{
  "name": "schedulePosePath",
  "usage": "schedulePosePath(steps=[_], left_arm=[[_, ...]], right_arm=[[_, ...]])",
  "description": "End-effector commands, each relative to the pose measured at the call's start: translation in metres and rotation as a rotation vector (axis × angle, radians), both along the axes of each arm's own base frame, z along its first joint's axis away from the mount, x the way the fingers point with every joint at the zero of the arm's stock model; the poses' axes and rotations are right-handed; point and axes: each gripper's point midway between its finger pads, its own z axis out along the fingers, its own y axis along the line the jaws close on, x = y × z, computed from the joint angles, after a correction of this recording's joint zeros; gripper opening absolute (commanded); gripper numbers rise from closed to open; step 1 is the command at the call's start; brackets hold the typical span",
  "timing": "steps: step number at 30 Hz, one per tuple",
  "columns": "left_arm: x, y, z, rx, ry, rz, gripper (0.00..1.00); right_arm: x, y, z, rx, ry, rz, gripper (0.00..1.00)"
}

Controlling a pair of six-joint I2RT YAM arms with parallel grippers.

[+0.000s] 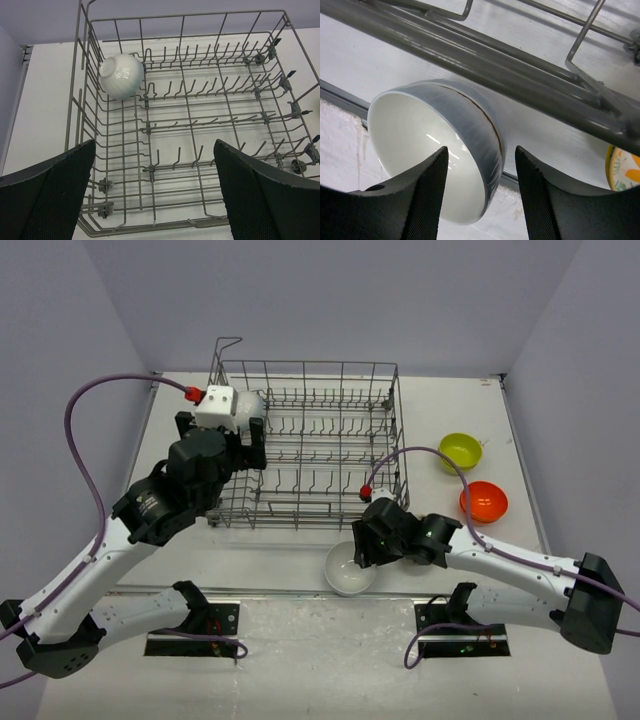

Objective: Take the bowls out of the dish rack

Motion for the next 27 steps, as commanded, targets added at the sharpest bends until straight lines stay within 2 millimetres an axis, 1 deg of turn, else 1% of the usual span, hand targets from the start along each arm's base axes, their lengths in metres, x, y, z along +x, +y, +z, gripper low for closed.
schedulePosePath(steps=[1, 4, 6, 11, 14, 17, 19, 22, 25, 26, 27], left_arm=[[0.004, -0.003, 0.006, -0.009, -0.032, -0.006, 1.00], [0.004, -0.004, 0.004, -0.002, -0.028, -0.010, 1.00], [0.005, -0.005, 0.002, 0.000, -0.024, -0.014, 1.00], [0.006, -0.009, -0.004, 0.008, -0.012, -0.021, 1.00], [0.008, -0.011, -0.007, 0.008, -0.007, -0.027, 1.00], [0.009, -0.015, -0.009, 0.004, -0.002, -0.034, 1.00], [0.010, -0.017, -0.010, 0.001, 0.001, -0.036, 1.00], [0.012, -0.020, -0.013, -0.007, 0.008, -0.036, 1.00], [0.015, -0.026, -0.018, -0.021, 0.013, -0.039, 1.00], [0.019, -0.029, -0.020, -0.020, 0.016, -0.034, 1.00], [0.022, -0.032, -0.023, -0.015, 0.023, -0.035, 1.00]], right_arm=[[0.011, -0.004, 0.015, -0.021, -0.057, -0.034, 0.57], [0.013, -0.010, 0.018, -0.041, -0.069, -0.050, 0.57], [0.014, -0.015, 0.021, -0.055, -0.077, -0.064, 0.54], [0.011, -0.017, 0.029, -0.030, -0.085, -0.061, 0.31], [0.007, -0.011, 0.029, 0.001, -0.072, -0.041, 0.25], [0.005, -0.007, 0.020, 0.006, -0.050, -0.025, 0.22], [0.003, -0.008, 0.011, -0.014, -0.031, -0.023, 0.19], [0.002, -0.006, 0.006, -0.015, -0.020, -0.019, 0.18], [0.004, -0.005, 0.010, -0.009, -0.030, -0.024, 0.17], [0.005, -0.007, 0.012, -0.013, -0.036, -0.029, 0.17], [0.006, -0.007, 0.016, -0.010, -0.044, -0.030, 0.17]])
